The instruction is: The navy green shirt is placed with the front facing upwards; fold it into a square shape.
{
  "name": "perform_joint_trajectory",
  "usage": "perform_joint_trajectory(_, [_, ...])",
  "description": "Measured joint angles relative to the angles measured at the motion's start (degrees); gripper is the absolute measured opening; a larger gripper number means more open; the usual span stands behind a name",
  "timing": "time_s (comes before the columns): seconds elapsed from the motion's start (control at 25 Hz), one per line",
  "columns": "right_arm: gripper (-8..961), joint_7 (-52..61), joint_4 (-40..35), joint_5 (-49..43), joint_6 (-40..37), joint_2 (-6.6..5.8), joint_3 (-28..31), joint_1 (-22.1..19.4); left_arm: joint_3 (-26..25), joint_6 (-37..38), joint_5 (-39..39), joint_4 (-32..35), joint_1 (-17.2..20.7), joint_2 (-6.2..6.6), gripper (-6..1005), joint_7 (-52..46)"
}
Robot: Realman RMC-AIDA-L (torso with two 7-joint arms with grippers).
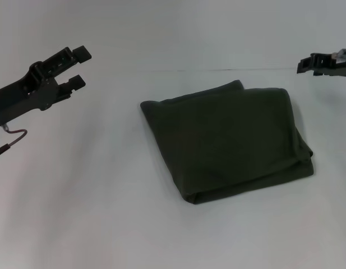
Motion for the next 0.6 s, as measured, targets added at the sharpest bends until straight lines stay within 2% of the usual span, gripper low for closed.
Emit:
perform_joint_trajectory(0.12, [455,-3.28,-2.78,4.39,-7.84,0.01,1.09,-1.18,0.00,0.07,-0.03,0.00,0.12,0.00,949,-0.05])
perform_joint_trajectory(0.24, [456,-6.62,-1.75,9.48,-16.13,0.09,1.26,-1.60,0.01,0.23,-0.05,0.00,0.27,-0.03,949,-0.07])
perform_joint_trajectory(0.36, [457,-8.70,-0.40,12.32,-22.66,0.72,1.26,-1.95,0.02,0.38,-0.08,0.00,0.39,-0.06,949,-0.09])
perform_joint_trajectory(0.48, [458,-8.80,0.17,12.26,-25.70,1.40,0.92,-2.48,0.02,0.51,-0.10,0.00,0.46,-0.10,949,-0.15])
perform_joint_trajectory(0.6, [459,-7.62,1.25,9.00,-25.95,1.51,0.64,-2.71,0.05,0.56,-0.12,0.00,0.47,-0.20,949,-0.16])
